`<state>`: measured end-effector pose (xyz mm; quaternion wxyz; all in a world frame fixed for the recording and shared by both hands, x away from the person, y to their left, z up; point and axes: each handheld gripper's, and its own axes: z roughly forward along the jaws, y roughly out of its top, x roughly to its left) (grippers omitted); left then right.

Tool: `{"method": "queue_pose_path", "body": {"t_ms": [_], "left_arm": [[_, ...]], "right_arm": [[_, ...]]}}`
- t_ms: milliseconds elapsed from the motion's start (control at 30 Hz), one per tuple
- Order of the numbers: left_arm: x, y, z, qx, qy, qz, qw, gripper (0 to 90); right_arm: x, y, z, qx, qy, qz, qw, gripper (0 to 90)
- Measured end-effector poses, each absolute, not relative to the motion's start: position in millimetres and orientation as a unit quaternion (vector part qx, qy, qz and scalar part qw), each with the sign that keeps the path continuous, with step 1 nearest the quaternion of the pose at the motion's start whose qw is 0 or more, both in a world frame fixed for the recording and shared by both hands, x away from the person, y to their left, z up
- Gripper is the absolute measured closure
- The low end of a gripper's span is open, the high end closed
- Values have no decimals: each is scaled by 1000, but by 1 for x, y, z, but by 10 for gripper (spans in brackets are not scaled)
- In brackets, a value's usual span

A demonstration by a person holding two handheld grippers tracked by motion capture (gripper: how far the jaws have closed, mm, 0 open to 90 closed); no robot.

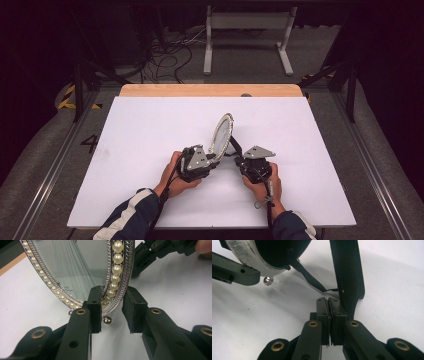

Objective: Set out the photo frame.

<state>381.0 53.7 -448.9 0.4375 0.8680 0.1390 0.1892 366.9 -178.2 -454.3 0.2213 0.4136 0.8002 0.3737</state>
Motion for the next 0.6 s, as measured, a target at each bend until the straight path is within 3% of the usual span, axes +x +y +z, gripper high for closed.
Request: {"method": "queue_pose_path", "body": {"t_ms": [600], "left_arm": [[380, 48, -454, 878, 129, 175, 426, 665]], "right_arm": [[371, -183, -459, 420, 802, 370, 211, 802]]}}
